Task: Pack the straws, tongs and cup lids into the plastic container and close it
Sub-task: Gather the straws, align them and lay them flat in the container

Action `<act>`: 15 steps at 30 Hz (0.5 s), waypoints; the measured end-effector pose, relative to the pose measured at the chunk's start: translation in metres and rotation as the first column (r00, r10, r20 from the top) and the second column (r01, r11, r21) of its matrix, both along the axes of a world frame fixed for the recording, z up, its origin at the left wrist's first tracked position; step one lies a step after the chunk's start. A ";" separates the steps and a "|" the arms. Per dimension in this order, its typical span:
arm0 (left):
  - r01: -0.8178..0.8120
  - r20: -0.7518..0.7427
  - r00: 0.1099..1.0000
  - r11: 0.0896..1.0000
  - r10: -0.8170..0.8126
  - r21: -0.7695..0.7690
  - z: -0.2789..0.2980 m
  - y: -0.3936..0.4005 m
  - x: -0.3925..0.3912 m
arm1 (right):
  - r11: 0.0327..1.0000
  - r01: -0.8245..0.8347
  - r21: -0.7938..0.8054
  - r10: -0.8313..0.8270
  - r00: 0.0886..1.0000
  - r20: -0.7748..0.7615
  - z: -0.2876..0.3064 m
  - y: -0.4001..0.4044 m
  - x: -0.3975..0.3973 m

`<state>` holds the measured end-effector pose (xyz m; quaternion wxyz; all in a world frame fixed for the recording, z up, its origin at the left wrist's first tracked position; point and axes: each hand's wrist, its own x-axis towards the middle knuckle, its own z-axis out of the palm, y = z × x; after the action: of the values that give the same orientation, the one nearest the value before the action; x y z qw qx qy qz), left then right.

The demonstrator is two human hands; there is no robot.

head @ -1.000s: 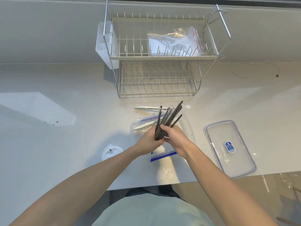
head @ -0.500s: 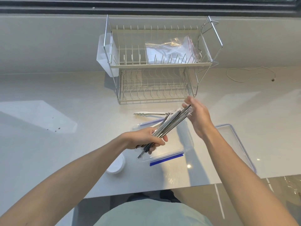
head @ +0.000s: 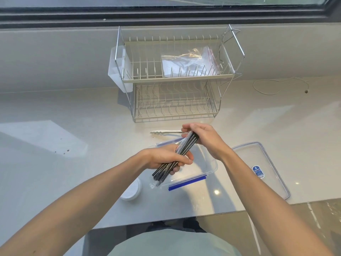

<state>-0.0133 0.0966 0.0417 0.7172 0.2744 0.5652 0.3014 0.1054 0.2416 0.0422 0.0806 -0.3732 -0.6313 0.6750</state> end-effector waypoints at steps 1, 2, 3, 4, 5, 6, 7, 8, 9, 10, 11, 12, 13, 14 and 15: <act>-0.001 -0.003 1.000 1.000 0.001 -0.006 0.000 0.001 0.001 | 1.000 -0.025 0.007 0.025 1.000 0.013 0.000 -0.002 -0.001; -0.010 -0.007 1.000 1.000 0.010 -0.004 -0.001 0.001 0.002 | 1.000 -0.029 0.011 0.029 1.000 0.013 0.000 -0.002 -0.001; -0.030 -0.016 0.999 1.000 0.030 0.004 -0.002 0.001 0.002 | 1.000 -0.021 0.004 0.021 1.000 -0.001 0.000 -0.002 -0.001; -0.064 -0.026 0.998 0.998 0.065 0.016 -0.002 0.001 0.003 | 1.000 0.003 -0.006 -0.003 1.000 -0.021 -0.001 -0.001 0.000; -0.116 -0.033 0.993 0.993 0.117 0.030 -0.003 0.002 0.003 | 0.998 0.050 -0.031 -0.051 0.997 -0.050 -0.002 0.001 0.001; -0.192 -0.031 0.981 0.980 0.193 0.046 -0.005 0.003 0.003 | 0.990 0.122 -0.073 -0.128 0.989 -0.080 -0.002 0.001 0.003; -0.299 -0.018 0.954 0.952 0.300 0.064 -0.006 0.004 0.003 | 0.969 0.206 -0.138 -0.221 0.970 -0.103 -0.004 0.001 0.005; -0.432 0.009 0.901 0.898 0.433 0.083 -0.007 0.007 0.003 | 0.936 0.279 -0.213 -0.306 0.946 -0.109 -0.006 -0.002 0.008; -0.572 0.051 0.820 0.814 0.570 0.098 -0.007 0.011 0.002 | 0.897 0.327 -0.298 -0.370 0.923 -0.102 -0.009 -0.008 0.012; -0.696 0.104 0.718 0.711 0.688 0.104 -0.006 0.016 0.001 | 0.848 0.359 -0.391 -0.422 0.902 -0.087 -0.013 -0.017 0.016; -0.794 0.159 0.608 0.601 0.778 0.096 -0.004 0.021 0.001 | 0.783 0.379 -0.493 -0.470 0.880 -0.070 -0.016 -0.028 0.018; -0.863 0.211 0.503 0.500 0.838 0.074 -0.003 0.027 0.000 | 0.702 0.397 -0.592 -0.521 0.852 -0.046 -0.021 -0.040 0.020; -0.906 0.251 0.417 0.420 0.873 0.047 -0.001 0.032 0.001 | 0.616 0.413 -0.671 -0.568 0.823 -0.015 -0.024 -0.051 0.021; -0.931 0.279 0.355 0.363 0.892 0.023 0.000 0.036 0.003 | 0.536 0.435 -0.723 -0.608 0.794 0.026 -0.027 -0.061 0.021; -0.946 0.294 0.311 0.324 0.904 0.006 0.001 0.040 0.004 | 0.462 0.456 -0.761 -0.644 0.762 0.065 -0.029 -0.070 0.019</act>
<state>-0.0090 0.1361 0.0426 0.4472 -0.0763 0.5004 0.7374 0.1244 0.1716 0.0130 0.2099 -0.4751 -0.1312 0.8444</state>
